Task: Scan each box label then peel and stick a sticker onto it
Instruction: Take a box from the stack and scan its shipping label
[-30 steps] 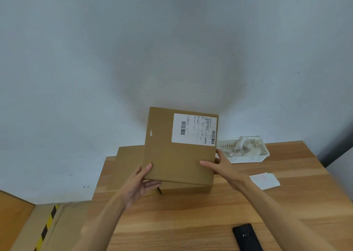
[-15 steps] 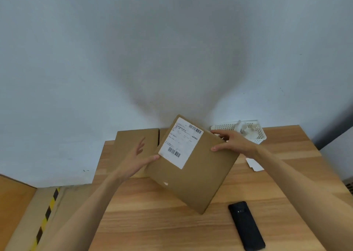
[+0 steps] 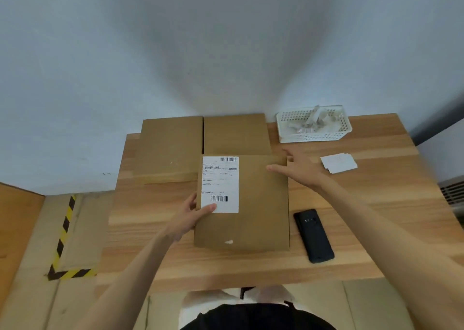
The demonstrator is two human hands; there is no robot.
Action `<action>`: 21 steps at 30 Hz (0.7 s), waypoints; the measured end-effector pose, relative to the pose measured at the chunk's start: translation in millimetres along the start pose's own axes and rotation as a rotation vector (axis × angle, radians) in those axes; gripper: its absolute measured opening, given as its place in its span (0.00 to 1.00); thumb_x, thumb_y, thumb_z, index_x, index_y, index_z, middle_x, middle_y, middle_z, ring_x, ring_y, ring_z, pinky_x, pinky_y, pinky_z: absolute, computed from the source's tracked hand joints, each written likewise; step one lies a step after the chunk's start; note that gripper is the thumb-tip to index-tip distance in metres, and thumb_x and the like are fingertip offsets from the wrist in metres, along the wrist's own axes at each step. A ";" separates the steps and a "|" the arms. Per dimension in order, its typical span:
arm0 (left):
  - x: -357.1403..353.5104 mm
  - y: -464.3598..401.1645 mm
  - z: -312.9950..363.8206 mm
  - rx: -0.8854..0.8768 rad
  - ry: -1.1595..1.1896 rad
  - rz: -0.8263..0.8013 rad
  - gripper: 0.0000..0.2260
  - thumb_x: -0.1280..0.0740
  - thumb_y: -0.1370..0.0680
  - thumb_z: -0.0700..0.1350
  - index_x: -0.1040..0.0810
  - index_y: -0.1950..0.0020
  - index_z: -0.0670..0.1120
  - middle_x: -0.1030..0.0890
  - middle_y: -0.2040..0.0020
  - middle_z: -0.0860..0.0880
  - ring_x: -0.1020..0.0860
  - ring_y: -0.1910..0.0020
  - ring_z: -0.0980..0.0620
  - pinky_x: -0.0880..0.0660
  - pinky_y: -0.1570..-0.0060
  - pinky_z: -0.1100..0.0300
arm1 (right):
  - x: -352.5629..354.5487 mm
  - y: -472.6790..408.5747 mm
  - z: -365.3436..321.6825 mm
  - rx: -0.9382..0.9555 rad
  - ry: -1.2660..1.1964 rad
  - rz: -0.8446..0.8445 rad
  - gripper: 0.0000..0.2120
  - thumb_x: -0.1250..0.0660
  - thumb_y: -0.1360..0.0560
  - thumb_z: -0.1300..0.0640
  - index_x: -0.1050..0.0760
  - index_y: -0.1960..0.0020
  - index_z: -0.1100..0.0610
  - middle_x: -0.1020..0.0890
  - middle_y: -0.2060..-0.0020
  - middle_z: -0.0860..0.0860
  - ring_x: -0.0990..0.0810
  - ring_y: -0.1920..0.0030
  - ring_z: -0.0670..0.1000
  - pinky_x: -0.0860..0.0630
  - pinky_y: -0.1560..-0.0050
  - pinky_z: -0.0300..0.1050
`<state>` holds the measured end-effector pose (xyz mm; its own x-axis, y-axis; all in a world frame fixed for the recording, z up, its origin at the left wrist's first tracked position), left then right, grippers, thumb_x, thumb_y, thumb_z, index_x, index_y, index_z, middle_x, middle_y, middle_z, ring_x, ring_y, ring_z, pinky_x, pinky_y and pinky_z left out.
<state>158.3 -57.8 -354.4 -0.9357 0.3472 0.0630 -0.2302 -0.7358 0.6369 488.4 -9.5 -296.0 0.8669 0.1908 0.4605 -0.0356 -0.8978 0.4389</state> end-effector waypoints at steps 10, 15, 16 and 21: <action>-25.7 -0.8 -64.2 0.140 0.051 0.049 0.23 0.27 0.23 0.54 0.29 0.30 0.57 0.17 0.41 0.52 0.16 0.47 0.51 0.18 0.60 0.54 | -84.9 41.7 114.1 -0.265 -0.197 -0.160 0.33 0.25 0.26 0.45 0.33 0.27 0.54 0.22 0.35 0.48 0.21 0.40 0.47 0.21 0.42 0.44; -28.2 -7.0 -79.4 0.151 0.018 0.079 0.19 0.26 0.22 0.52 0.26 0.33 0.54 0.16 0.42 0.53 0.16 0.48 0.54 0.21 0.65 0.61 | -107.2 45.4 143.4 -0.327 -0.268 -0.119 0.32 0.26 0.25 0.45 0.33 0.27 0.55 0.22 0.34 0.49 0.22 0.37 0.50 0.23 0.35 0.52; -29.7 -9.6 -80.3 0.154 0.020 0.078 0.19 0.26 0.22 0.51 0.26 0.33 0.53 0.17 0.42 0.54 0.17 0.47 0.54 0.21 0.65 0.62 | -109.9 46.0 147.0 -0.340 -0.272 -0.098 0.31 0.26 0.25 0.45 0.32 0.28 0.55 0.21 0.35 0.50 0.21 0.38 0.50 0.23 0.35 0.52; -29.4 -31.1 -85.7 0.136 -0.004 0.106 0.20 0.26 0.22 0.51 0.25 0.33 0.52 0.19 0.43 0.56 0.20 0.43 0.54 0.24 0.55 0.63 | -113.1 41.2 150.7 -0.316 -0.236 0.030 0.29 0.27 0.25 0.44 0.29 0.29 0.54 0.21 0.37 0.47 0.21 0.41 0.49 0.22 0.41 0.45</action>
<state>170.0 -95.0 -441.9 -0.9517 0.2742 0.1380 -0.0918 -0.6830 0.7246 463.8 -127.8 -446.2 0.9525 0.0368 0.3023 -0.1817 -0.7279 0.6611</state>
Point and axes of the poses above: each hand's wrist, its own y-axis away from the middle knuckle, its own x-axis out of the back of the hand, z = x × y, the point moved 5 cm from there along -y, towards the middle knuckle
